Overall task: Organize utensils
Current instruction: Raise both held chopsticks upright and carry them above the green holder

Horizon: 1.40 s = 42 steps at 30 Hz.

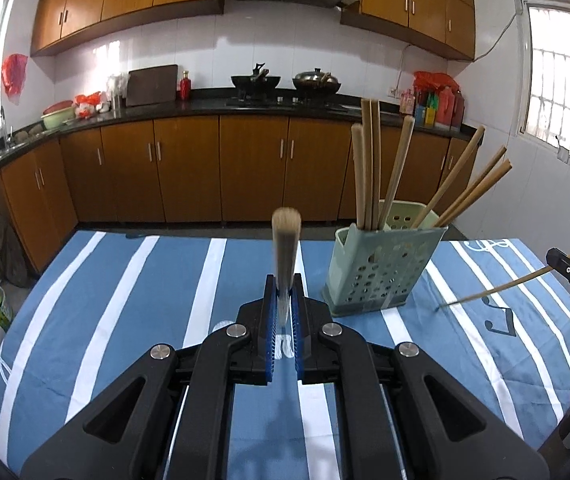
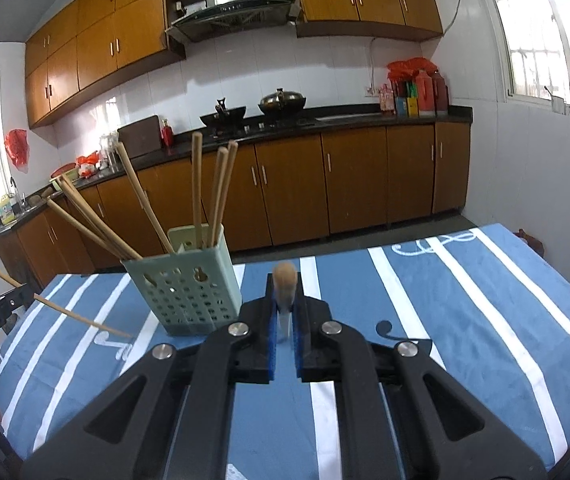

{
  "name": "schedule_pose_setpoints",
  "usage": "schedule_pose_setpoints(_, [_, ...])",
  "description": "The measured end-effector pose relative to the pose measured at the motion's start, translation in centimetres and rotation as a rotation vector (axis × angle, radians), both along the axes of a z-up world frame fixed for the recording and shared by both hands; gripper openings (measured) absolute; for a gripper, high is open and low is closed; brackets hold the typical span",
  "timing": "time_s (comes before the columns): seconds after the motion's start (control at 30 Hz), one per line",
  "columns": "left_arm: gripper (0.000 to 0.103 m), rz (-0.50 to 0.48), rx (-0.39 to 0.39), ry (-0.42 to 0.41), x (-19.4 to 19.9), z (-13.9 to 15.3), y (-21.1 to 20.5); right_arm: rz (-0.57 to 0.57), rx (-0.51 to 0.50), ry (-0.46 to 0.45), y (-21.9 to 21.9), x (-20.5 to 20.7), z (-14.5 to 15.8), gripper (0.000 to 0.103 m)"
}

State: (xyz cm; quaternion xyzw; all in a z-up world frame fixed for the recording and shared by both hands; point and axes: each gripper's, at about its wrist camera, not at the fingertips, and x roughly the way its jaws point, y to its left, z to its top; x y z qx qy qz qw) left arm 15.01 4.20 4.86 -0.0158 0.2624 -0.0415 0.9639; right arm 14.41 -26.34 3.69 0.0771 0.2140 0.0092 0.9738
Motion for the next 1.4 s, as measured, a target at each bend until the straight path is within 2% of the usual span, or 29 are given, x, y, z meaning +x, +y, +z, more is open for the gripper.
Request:
schedule_pose_setpoints(0.2, [0.007, -0.001, 0.003, -0.011, 0.2, 0.5, -0.1, 0.005, -0.001, -0.023, 0.2, 0.1, 0.8, 0.008])
schedule_pose_setpoints(0.4, [0.007, -0.045, 0.003, -0.070, -0.3, 3.2, -0.8, 0.050, 0.025, -0.101, 0.8, -0.2, 4.3, 0.008])
schedule_pose_setpoints(0.63, [0.007, -0.117, -0.084, -0.160, -0.9, 7.8, -1.5, 0.115, 0.104, -0.230, 0.9, -1.3, 10.2, 0.008])
schedule_pose_setpoints(0.9, [0.007, -0.129, -0.189, -0.299, -0.4, 11.6, -2.6, 0.084, 0.115, -0.401, 2.1, -1.6, 14.2, 0.008])
schedule_pose_setpoints(1.0, [0.007, -0.104, -0.193, -0.348, 0.4, 12.4, -3.1, 0.066, 0.111, -0.433, 2.5, -0.6, 14.6, 0.008])
schedule_pose_setpoints(1.13, [0.007, -0.072, -0.215, -0.366, 2.1, 12.1, -3.4, 0.050, 0.106, -0.445, 3.0, 1.5, 13.9, 0.008])
schedule_pose_setpoints(1.4, [0.007, -0.054, -0.204, -0.349, 4.5, 9.8, -4.1, 0.078, 0.088, -0.398, 3.8, 5.7, 11.5, 0.008])
